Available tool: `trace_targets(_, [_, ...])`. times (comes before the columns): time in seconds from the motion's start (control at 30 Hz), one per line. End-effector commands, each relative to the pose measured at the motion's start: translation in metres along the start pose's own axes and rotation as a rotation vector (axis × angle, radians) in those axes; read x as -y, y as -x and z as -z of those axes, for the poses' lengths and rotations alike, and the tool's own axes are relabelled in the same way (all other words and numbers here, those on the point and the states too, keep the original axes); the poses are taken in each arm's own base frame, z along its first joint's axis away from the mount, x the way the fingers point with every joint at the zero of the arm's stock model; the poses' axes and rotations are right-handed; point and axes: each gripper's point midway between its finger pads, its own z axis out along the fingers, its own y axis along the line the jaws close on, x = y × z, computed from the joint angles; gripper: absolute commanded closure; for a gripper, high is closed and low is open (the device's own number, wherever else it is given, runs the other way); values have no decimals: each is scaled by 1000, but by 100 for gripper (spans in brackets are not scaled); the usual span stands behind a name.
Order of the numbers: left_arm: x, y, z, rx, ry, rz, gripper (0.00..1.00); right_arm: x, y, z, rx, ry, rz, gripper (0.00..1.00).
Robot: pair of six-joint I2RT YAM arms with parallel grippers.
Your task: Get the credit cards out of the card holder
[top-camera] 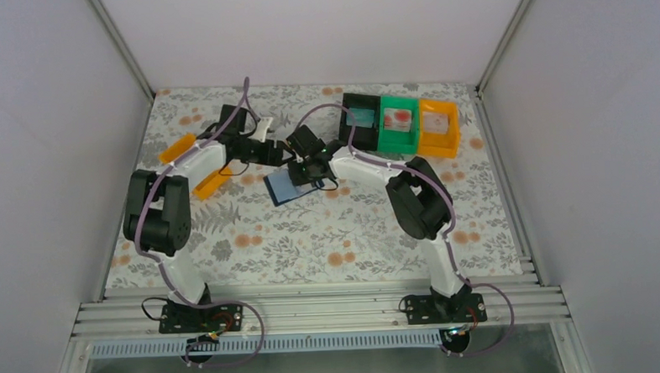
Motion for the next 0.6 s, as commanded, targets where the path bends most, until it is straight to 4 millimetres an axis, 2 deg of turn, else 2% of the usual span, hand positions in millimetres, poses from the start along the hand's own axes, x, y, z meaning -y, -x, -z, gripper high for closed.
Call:
trace_targets(0.0, [-8,-27,-27,-82,0,155,25,-5,-12,-15,-19,-19,3,96])
trace_targets(0.1, [-22,-24,-31,-88,52,181,20,-9,-13,-16,-21,-19,7,96])
trace_targets(0.2, [-25,-22,-37,-95,50,204,10,-11,-15,-17,-22,-22,9,96])
trace_targets(0.27, [-27,-24,-42,-107,60,209,8,-13,-15,-17,-22,-24,11,96])
trace_targets(0.43, [-23,-37,-53,-138,47,217,14,-19,-12,-18,-19,-20,22,96])
trace_targets(0.57, [-24,-40,-59,-151,44,217,25,-24,-11,-23,-21,-32,40,96])
